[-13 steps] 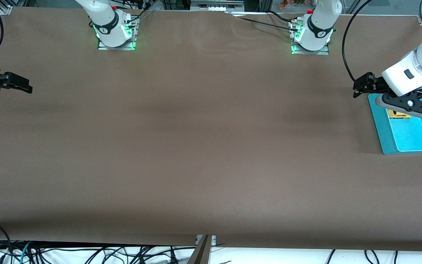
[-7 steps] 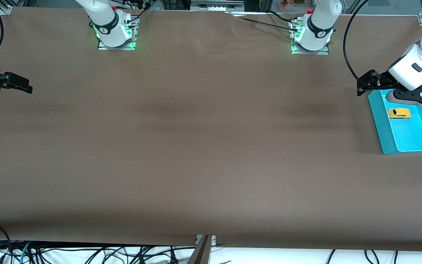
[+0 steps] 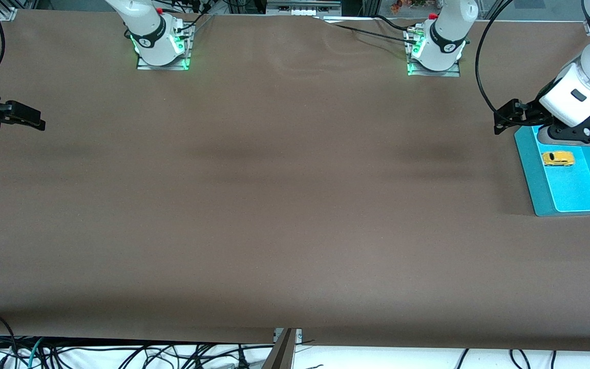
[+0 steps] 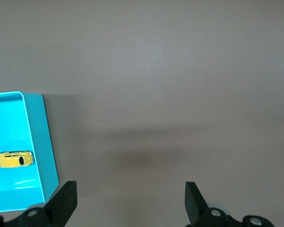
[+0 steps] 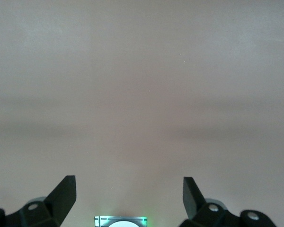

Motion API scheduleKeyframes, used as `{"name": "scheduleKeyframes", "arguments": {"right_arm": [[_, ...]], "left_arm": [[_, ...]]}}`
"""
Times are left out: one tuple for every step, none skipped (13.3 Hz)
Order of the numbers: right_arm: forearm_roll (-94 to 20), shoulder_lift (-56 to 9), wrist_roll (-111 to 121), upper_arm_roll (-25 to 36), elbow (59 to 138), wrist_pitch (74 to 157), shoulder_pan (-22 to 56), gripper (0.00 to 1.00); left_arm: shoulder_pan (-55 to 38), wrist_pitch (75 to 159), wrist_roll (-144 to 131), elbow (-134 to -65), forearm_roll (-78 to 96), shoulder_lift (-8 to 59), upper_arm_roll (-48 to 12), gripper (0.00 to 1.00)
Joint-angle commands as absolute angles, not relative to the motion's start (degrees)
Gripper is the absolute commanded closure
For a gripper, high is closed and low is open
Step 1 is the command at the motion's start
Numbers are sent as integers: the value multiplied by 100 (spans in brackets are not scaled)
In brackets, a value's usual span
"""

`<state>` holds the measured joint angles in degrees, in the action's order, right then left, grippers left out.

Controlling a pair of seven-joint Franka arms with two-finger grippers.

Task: Wind and store yellow beetle car

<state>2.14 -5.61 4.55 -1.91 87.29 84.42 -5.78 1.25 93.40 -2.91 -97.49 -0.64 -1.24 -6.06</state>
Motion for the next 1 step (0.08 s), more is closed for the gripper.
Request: {"name": "scheduleKeyframes", "arguments": {"right_arm": [[123,-624,422,-193,8578,8385,-606,0]], "left_arm": [[62,9431,-334,-9905,97,-281,-519,0]]}}
